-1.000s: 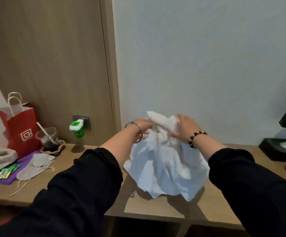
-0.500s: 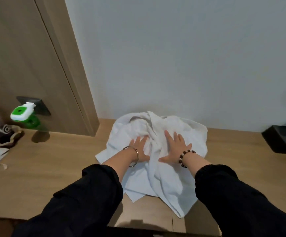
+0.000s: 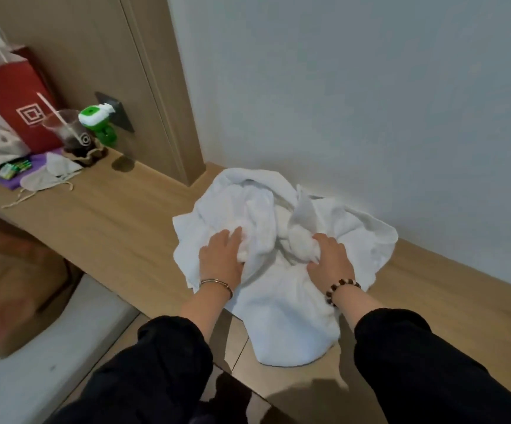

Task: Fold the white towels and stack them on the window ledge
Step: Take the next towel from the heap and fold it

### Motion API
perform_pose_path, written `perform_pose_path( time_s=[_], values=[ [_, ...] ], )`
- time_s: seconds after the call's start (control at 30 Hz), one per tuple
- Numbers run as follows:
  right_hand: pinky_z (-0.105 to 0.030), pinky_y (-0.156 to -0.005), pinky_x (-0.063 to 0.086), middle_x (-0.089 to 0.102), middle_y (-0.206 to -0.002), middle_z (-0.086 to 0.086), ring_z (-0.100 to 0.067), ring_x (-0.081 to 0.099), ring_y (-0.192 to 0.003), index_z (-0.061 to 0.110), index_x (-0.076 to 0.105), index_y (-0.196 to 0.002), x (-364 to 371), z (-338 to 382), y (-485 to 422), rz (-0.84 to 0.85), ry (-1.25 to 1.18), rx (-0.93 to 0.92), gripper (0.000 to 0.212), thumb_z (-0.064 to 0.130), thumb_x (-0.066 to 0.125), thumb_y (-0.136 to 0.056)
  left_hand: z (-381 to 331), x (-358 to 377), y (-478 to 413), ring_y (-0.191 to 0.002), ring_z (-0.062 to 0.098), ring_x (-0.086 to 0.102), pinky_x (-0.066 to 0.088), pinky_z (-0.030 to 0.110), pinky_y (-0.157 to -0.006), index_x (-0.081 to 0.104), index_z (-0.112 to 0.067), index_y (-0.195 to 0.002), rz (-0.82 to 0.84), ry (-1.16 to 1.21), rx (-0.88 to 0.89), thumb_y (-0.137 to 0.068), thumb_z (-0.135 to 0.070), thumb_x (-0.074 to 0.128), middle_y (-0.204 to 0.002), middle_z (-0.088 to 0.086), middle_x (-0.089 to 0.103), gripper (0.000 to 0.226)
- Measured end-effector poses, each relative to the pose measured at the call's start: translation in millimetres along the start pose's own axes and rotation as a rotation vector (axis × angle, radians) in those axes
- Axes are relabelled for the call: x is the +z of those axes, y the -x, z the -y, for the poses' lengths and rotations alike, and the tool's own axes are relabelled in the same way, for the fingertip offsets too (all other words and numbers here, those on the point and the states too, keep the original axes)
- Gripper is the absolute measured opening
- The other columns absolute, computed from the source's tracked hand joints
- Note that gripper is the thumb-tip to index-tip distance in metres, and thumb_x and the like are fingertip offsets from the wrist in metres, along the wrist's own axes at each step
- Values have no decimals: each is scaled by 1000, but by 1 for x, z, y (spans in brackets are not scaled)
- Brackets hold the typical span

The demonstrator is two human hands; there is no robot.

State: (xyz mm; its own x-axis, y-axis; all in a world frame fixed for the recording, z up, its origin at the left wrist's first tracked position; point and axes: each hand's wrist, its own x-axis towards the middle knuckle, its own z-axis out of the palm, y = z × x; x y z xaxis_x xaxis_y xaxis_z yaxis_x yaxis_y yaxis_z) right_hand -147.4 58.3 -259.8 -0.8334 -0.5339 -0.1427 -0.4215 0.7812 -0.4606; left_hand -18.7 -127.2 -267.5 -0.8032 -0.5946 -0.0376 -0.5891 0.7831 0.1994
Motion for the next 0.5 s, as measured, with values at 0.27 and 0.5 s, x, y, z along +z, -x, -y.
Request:
perform_pose_path(
  time_s=[0.27,0.5],
  values=[
    [-37,-96,40,37,-140,-6,-25,34,-126,23,28,-144,-23,-45,30,74,147,-14,61,17,51,-89,15,26,58,-128,30,39,41,41,-100,25,-23,-147,110,543,-594,-77,-41,70,-141,8,43,85],
    [-40,-117,17,4,-159,1,-19,10,-145,21,5,-151,-21,33,48,-68,-431,1,97,50,65,-80,-26,-6,36,-116,30,50,40,31,-91,39,-10,-137,107,1018,-578,-82,-14,68,-128,12,52,62]
  ],
)
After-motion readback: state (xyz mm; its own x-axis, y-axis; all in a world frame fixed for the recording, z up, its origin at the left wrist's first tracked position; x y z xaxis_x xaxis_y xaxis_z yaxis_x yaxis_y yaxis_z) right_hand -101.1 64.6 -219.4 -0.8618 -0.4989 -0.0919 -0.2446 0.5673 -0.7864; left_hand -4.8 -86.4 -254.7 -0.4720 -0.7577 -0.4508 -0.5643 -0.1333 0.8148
